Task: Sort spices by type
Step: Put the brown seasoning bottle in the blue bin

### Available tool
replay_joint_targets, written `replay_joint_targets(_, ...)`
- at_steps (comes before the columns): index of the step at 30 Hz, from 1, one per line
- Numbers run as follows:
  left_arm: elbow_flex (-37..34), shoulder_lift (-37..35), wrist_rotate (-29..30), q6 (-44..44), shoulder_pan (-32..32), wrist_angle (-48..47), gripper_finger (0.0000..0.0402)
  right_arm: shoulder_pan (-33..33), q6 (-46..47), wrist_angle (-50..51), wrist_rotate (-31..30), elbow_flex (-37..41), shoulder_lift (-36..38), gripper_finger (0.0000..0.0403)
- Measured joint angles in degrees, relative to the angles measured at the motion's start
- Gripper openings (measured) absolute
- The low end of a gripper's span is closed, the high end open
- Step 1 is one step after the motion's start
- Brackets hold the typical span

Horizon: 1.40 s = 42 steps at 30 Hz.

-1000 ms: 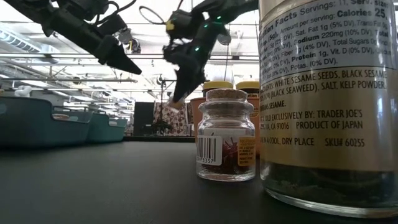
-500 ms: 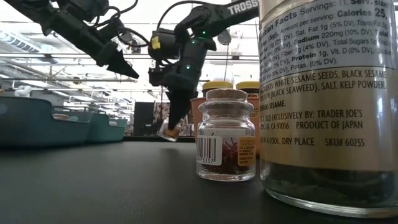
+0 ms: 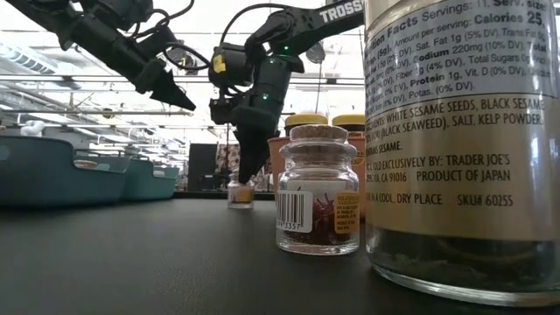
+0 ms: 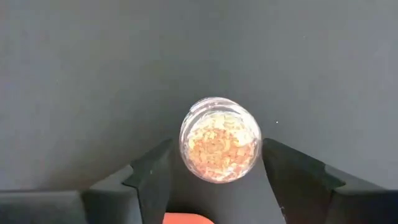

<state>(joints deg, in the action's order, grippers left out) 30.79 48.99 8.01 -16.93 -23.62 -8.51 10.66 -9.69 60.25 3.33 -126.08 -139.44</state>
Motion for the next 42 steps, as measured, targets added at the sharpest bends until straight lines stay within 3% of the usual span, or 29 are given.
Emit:
replay_joint_targets(18,0.0,0.0,-0.5,0.1,0.0,-1.2,0.0267,2.6,-4.1,2.3,1.5,0.0,6.7,0.0258)
replay_joint_targets(26,0.0,0.8,-7.8,1.6,0.0,-0.8,0.0267,4.4,-4.5,7.3,1.3,0.0,12.9,0.0258)
replay_joint_targets(31,-3.1,3.4,-14.6,3.0,0.0,7.6,0.0267,4.8,-4.1,10.9,1.5,0.0,16.3,0.0258)
replay_joint_targets(34,-3.8,5.5,-15.2,3.1,0.1,10.6,0.0267,4.8,-3.5,12.4,1.5,0.4,18.3,0.0258)
replay_joint_targets(38,-5.8,9.2,-16.9,4.6,0.7,15.8,0.0267,5.1,-4.3,8.5,2.6,8.4,25.4,0.0258)
replay_joint_targets(42,-7.3,14.3,-19.2,6.0,2.2,24.3,0.0267,6.1,-1.4,-5.1,3.9,27.6,38.5,0.0258)
